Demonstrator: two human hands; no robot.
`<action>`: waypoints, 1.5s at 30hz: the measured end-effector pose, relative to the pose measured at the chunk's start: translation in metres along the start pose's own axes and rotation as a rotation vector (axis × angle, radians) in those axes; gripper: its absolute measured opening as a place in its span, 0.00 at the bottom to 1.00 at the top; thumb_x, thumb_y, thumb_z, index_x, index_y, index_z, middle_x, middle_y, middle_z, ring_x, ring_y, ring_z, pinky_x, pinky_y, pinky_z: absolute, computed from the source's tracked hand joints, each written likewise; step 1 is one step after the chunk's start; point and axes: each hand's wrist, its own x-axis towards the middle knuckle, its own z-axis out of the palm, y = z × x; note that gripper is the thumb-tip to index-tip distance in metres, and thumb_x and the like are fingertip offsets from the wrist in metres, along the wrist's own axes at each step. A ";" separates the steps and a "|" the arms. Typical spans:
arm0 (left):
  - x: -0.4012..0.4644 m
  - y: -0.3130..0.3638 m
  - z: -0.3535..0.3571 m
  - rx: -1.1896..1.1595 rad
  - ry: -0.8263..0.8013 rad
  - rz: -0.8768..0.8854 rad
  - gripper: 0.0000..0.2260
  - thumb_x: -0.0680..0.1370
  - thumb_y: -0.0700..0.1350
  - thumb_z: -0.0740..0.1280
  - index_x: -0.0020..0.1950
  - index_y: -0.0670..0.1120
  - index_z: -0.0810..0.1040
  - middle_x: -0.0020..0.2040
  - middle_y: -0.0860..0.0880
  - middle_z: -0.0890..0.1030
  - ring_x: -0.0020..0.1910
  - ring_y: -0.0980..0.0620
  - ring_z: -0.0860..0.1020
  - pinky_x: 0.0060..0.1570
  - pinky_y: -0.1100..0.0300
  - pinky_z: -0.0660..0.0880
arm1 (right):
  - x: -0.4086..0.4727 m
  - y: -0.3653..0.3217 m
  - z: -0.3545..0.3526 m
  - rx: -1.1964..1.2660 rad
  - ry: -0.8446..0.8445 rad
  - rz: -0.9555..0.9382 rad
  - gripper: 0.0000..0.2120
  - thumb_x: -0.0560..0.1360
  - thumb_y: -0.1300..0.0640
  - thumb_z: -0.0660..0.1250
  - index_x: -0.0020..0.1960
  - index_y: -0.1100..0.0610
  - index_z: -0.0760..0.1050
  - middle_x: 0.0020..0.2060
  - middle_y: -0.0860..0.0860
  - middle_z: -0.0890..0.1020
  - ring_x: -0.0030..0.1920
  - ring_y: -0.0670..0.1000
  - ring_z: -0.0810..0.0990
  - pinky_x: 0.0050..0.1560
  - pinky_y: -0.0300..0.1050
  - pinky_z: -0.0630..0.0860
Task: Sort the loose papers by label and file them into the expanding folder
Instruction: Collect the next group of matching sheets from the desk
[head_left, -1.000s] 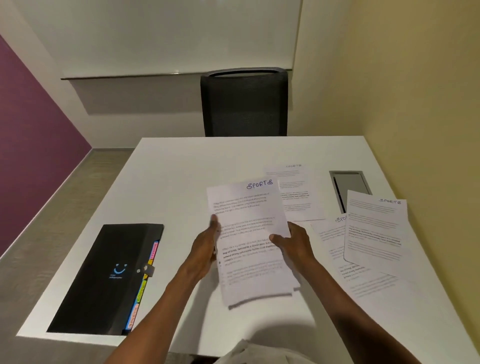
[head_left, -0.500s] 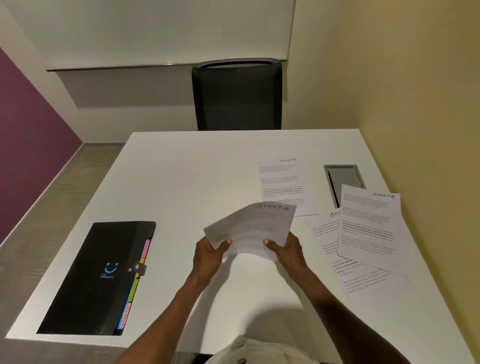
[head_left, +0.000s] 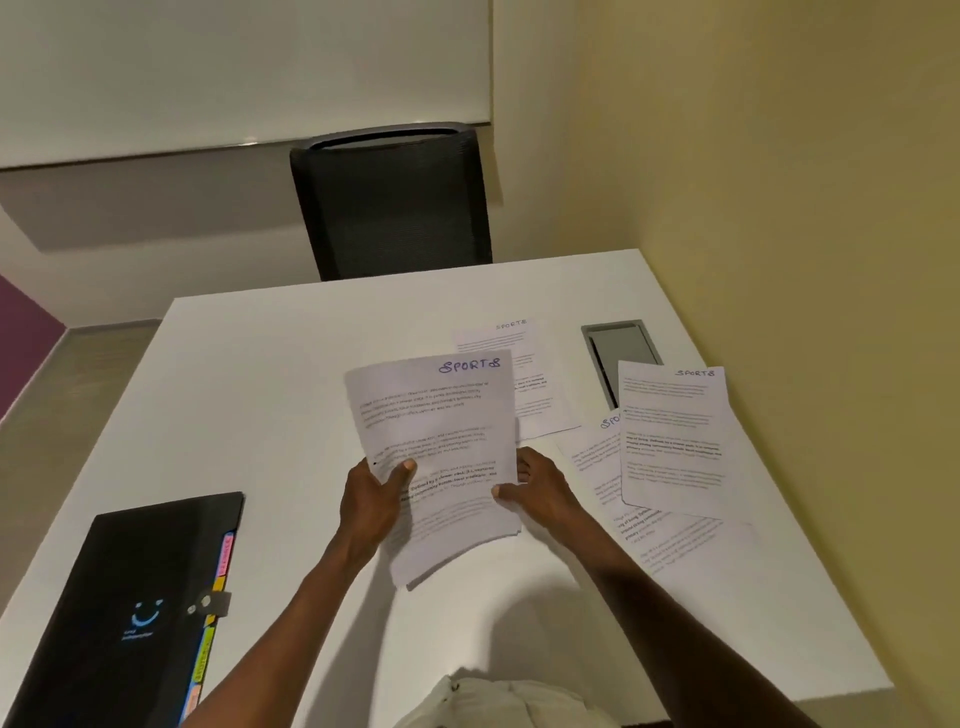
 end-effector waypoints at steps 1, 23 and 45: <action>0.005 0.002 0.000 -0.004 0.008 0.007 0.14 0.79 0.48 0.70 0.63 0.46 0.80 0.54 0.51 0.84 0.52 0.50 0.82 0.54 0.55 0.77 | 0.005 0.008 -0.013 -0.046 0.039 0.045 0.25 0.71 0.62 0.73 0.66 0.58 0.72 0.61 0.52 0.78 0.54 0.47 0.77 0.39 0.27 0.71; 0.007 -0.004 -0.001 -0.226 0.020 -0.183 0.07 0.80 0.41 0.69 0.57 0.45 0.80 0.47 0.49 0.84 0.45 0.48 0.82 0.51 0.50 0.78 | -0.025 0.096 -0.034 -0.783 0.439 0.215 0.25 0.76 0.41 0.61 0.61 0.61 0.72 0.58 0.58 0.75 0.60 0.58 0.73 0.56 0.51 0.75; -0.005 -0.009 -0.030 -0.036 0.131 -0.145 0.09 0.80 0.44 0.68 0.60 0.49 0.76 0.52 0.49 0.83 0.50 0.45 0.81 0.55 0.49 0.76 | -0.036 0.091 -0.079 -0.279 0.894 0.255 0.05 0.77 0.61 0.63 0.53 0.60 0.75 0.52 0.60 0.83 0.51 0.64 0.81 0.49 0.53 0.77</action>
